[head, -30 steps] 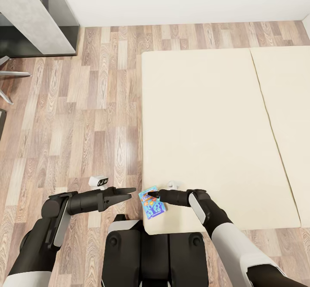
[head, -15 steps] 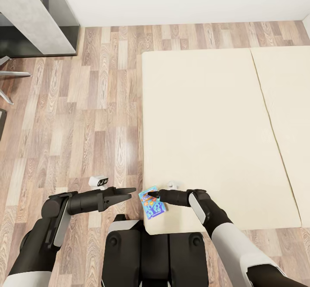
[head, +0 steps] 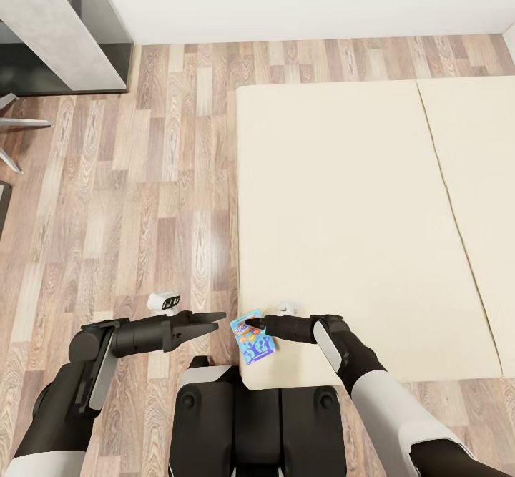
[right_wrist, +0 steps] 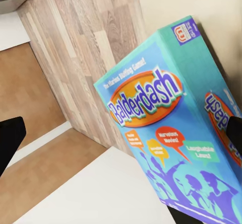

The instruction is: Put all the toys in the child's room - the three board games (two on the bed and one on the table), the two jigsaw puzzles on the table, and the tennis ball on the table - inside the toy box on the table in the child's room.

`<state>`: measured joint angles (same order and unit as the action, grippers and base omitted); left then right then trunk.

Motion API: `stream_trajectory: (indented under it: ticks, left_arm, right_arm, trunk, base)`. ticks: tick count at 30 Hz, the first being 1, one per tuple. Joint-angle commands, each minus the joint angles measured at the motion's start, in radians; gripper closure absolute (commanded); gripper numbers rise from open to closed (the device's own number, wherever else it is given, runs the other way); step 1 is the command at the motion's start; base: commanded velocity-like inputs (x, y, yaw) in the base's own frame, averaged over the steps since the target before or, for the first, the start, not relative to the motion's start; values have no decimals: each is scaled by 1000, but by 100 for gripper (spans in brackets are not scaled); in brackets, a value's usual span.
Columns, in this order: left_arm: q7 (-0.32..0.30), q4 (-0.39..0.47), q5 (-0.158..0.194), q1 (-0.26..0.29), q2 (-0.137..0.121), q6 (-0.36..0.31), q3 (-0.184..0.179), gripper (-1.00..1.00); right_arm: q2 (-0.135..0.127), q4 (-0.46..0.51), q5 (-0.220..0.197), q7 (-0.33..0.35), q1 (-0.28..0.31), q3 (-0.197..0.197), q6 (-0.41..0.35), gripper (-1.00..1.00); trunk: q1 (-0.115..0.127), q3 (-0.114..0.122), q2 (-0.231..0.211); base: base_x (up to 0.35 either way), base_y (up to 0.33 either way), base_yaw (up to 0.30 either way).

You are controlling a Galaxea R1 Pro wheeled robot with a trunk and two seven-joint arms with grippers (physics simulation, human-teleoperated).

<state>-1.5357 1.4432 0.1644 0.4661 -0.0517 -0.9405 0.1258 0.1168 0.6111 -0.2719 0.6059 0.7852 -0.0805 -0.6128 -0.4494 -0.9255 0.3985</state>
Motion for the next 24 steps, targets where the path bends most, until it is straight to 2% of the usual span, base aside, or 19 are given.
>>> stream_trajectory:
  ticks: [1,24]
  left_arm:
    - [-4,0,0,0,0,-11,0,-100]
    - [-3,0,0,0,0,-11,0,-100]
  right_arm:
    - [0,1,-6,-2,0,-1,-7,-100]
    - [0,1,-6,-2,0,-1,-7,-100]
  trunk:
    - [-1,-1,1]
    - [-1,-1,1]
  base:
    - [0,0,0]
    - [0,32,0]
